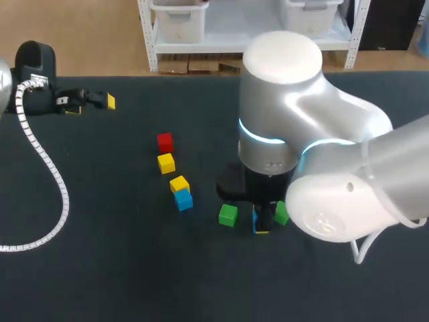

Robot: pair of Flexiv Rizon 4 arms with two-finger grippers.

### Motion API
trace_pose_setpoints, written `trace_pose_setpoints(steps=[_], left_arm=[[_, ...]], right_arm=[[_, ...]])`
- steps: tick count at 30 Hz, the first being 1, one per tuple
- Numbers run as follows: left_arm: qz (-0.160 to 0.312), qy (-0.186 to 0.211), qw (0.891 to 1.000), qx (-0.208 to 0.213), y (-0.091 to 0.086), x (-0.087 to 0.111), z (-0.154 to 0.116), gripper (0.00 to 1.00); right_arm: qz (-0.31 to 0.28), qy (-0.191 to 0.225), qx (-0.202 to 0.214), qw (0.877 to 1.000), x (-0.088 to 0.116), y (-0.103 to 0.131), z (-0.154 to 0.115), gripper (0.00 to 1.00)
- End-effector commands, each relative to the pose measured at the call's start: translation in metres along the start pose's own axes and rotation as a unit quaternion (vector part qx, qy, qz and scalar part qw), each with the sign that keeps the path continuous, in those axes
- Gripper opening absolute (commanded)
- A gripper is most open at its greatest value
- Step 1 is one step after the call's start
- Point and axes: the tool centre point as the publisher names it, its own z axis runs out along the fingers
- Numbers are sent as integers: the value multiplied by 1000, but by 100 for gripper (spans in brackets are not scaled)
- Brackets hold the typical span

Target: Place the blue cubes, place green cubes on the blue cubes, place the yellow cubes on the green cubes, then place the red cubes on the yellow cubes, and place purple cube on the red cubes.

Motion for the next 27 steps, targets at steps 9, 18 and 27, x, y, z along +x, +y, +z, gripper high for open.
trace_pose_setpoints(steps=[9,18,27], left_arm=[[1,-3,1000,6,2,1,0,100],[1,-3,1000,6,2,1,0,100],[1,-3,1000,6,2,1,0,100]], right_arm=[[2,-4,10,1000,-5,-11,-22,0],[5,-18,17,1000,-13,-52,-43,0],[-17,-3,16,1000,-24,-89,-35,0]])
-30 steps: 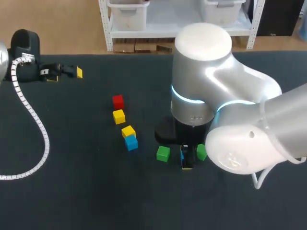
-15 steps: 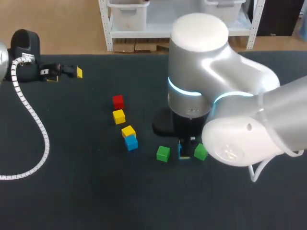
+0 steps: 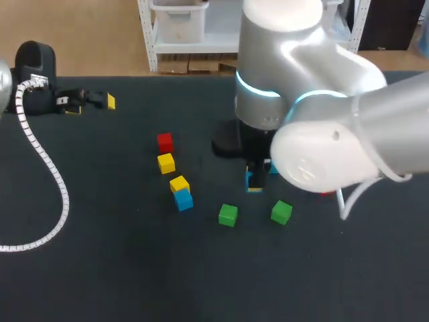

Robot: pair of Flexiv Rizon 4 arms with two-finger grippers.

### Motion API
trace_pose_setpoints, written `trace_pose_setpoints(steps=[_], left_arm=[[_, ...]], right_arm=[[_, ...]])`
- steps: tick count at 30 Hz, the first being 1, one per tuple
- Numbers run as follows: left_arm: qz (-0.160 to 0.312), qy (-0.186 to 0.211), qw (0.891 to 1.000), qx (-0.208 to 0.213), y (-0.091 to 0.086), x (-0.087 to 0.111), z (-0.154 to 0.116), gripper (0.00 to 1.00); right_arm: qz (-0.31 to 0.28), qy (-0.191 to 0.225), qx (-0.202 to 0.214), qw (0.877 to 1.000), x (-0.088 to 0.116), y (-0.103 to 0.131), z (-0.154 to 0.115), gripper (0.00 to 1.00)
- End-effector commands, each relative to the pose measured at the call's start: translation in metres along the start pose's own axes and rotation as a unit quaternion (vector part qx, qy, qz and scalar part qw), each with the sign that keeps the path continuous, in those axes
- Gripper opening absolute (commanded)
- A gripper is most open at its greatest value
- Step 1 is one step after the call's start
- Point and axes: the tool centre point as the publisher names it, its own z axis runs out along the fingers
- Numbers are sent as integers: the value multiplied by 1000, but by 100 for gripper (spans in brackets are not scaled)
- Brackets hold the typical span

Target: Place the blue cubes, place green cubes on the blue cubes, place the yellow cubes on the green cubes, then place the red cubes on the yellow cubes, and place purple cube on the red cubes.

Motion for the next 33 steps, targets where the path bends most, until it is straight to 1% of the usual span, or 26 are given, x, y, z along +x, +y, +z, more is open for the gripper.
trace_pose_setpoints(steps=[1,5,10,19,23,28,33], left_arm=[[1,-3,1000,6,2,1,0,100],[1,-3,1000,6,2,1,0,100],[1,-3,1000,6,2,1,0,100],[1,-3,1000,6,2,1,0,100],[1,-3,1000,6,2,1,0,100],[1,-3,1000,6,2,1,0,100],[1,-3,1000,6,2,1,0,100]], right_arm=[[-7,21,-7,1000,-8,-22,11,0],[-5,22,-13,1000,-8,-34,17,0],[13,19,-26,999,-3,-49,27,0],[28,10,-33,999,2,-63,26,0],[28,15,-35,999,8,-71,29,0],[39,20,-35,998,13,-73,31,0],[49,22,-37,998,14,-72,35,0]])
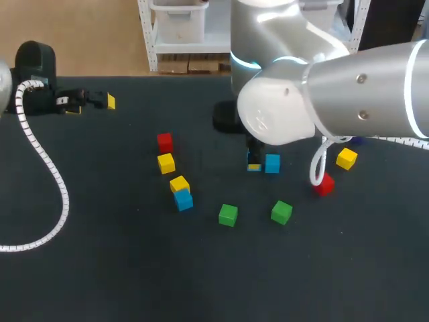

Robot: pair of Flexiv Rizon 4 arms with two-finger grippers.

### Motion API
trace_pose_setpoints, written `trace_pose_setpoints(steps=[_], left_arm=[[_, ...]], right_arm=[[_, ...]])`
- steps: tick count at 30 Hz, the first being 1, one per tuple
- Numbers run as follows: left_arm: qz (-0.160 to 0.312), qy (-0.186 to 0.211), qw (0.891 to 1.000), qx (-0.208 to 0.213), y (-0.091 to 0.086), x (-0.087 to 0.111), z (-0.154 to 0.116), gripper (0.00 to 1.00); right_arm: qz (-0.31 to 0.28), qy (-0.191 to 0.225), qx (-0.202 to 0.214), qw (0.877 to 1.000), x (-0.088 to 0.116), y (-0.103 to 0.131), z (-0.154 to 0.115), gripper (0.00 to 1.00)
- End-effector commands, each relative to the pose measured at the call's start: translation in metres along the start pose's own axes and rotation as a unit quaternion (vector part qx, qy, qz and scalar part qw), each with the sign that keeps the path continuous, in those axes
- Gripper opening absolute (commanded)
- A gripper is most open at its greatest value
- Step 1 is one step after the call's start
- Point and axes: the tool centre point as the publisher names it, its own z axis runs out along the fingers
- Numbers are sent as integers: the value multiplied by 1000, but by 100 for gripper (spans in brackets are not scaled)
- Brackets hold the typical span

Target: Place the blue cubes, place green cubes on the blue cubes, place the yellow cubes on the green cubes, then place the red cubes on the yellow cubes, and place purple cube on the red cubes.

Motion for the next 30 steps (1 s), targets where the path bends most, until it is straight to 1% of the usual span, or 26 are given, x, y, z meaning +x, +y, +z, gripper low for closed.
trace_pose_setpoints(steps=[1,8,17,30], left_arm=[[1,-3,1000,6,2,1,0,100],[1,-3,1000,6,2,1,0,100],[1,-3,1000,6,2,1,0,100],[1,-3,1000,6,2,1,0,100]], right_arm=[[3,0,0,1000,0,1,3,0],[8,3,0,1000,-1,0,5,0],[29,4,-5,1000,1,-9,9,0],[37,2,-9,999,1,-10,9,0]])
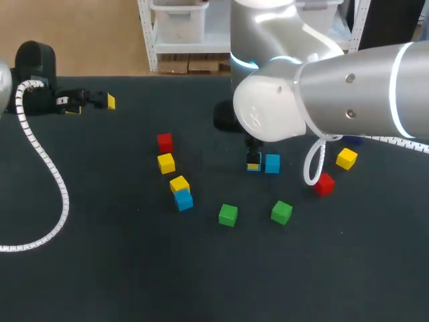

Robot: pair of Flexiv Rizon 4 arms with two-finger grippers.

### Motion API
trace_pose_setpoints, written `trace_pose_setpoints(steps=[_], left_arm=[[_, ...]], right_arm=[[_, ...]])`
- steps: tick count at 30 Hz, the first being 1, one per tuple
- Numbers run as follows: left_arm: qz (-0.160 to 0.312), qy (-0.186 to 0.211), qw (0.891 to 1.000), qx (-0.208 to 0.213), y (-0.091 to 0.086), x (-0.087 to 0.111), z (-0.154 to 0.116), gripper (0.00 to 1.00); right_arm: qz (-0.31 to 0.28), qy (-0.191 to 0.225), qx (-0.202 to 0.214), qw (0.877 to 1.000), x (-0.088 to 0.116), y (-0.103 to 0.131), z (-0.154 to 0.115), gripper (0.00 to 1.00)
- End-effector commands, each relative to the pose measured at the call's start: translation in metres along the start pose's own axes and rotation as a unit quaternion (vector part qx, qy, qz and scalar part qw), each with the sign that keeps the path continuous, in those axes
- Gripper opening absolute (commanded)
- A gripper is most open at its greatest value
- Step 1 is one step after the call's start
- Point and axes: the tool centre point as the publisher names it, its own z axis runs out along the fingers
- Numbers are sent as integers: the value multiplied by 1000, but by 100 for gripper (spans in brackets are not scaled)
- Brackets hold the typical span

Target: Place the blue cubes, place green cubes on the blue cubes, place the yellow cubes on the green cubes, then place the red cubes on the yellow cubes, and place purple cube on the red cubes.

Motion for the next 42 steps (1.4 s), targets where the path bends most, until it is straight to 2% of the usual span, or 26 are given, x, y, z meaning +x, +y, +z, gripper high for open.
trace_pose_setpoints(steps=[1,9,10,16,19,20,21,24,28,35,42], left_arm=[[1,-3,1000,6,2,1,0,100],[1,-3,1000,6,2,1,0,100],[1,-3,1000,6,2,1,0,100],[1,-3,1000,6,2,1,0,100],[1,-3,1000,6,2,1,0,100],[1,-3,1000,6,2,1,0,100],[1,-3,1000,6,2,1,0,100],[1,-3,1000,6,2,1,0,100],[1,-3,1000,6,2,1,0,100],[1,-3,1000,6,2,1,0,100],[1,-3,1000,6,2,1,0,100]], right_arm=[[0,-1,-2,1000,0,-1,0,0],[-2,2,-5,1000,1,-1,2,0],[-2,2,-6,1000,1,-1,2,3],[-1,3,-6,1000,1,-1,3,39],[0,4,-5,1000,1,-2,3,49],[1,4,-5,1000,0,-2,2,69],[2,3,-4,1000,0,-2,1,99],[3,-10,-11,1000,1,-1,-6,100],[5,-31,-2,1000,4,-1,-26,100],[24,-68,36,997,13,3,-80,100],[47,-102,73,991,22,18,-124,100]])
